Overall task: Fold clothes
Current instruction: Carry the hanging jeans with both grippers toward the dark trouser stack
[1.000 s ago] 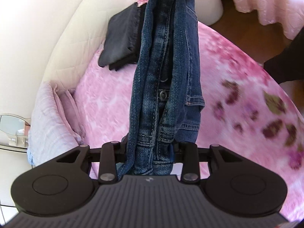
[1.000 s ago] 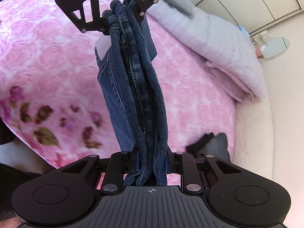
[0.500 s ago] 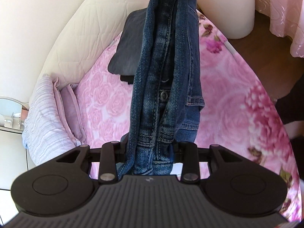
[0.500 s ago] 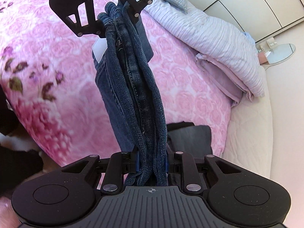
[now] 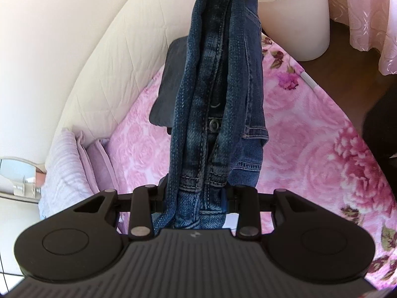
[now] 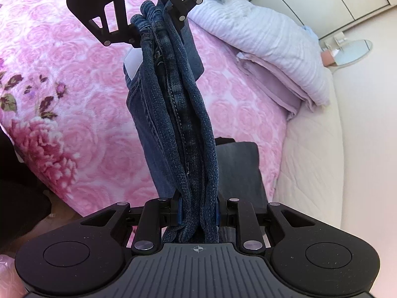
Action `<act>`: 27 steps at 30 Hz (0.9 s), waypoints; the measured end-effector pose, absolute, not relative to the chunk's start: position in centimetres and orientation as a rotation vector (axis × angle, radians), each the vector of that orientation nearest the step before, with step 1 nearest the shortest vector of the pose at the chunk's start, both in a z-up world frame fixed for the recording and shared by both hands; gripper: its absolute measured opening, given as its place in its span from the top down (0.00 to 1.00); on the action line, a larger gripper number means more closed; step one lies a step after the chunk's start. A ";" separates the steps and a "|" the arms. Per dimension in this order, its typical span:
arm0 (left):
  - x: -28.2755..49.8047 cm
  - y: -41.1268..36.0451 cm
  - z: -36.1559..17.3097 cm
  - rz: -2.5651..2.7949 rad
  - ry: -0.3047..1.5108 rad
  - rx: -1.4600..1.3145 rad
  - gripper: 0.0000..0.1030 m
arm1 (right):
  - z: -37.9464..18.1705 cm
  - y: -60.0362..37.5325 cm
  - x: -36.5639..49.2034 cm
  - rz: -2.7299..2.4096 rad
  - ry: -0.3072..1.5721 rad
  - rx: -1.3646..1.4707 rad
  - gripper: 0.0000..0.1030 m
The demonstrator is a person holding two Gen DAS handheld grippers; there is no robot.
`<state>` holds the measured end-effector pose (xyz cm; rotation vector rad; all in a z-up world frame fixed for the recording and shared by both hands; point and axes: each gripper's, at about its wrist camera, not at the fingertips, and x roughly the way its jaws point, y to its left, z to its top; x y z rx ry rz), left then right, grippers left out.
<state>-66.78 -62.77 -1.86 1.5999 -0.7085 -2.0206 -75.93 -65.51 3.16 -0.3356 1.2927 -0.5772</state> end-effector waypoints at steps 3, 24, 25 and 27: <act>-67.3 -63.1 -1.4 -2.032 -0.743 1.590 0.68 | 3.7 -65.3 -76.3 -0.603 1.291 -0.333 0.79; -87.2 -86.6 -0.9 -1.856 -0.789 1.372 0.68 | 3.6 -90.3 -91.5 -0.730 1.181 -0.565 0.79; -87.9 -87.6 -1.8 -1.836 -0.803 1.340 0.68 | 3.0 -91.5 -92.1 -0.751 1.167 -0.593 0.79; -88.6 -88.5 -5.5 -1.823 -0.837 1.298 0.68 | 0.8 -93.3 -93.2 -0.785 1.145 -0.638 0.79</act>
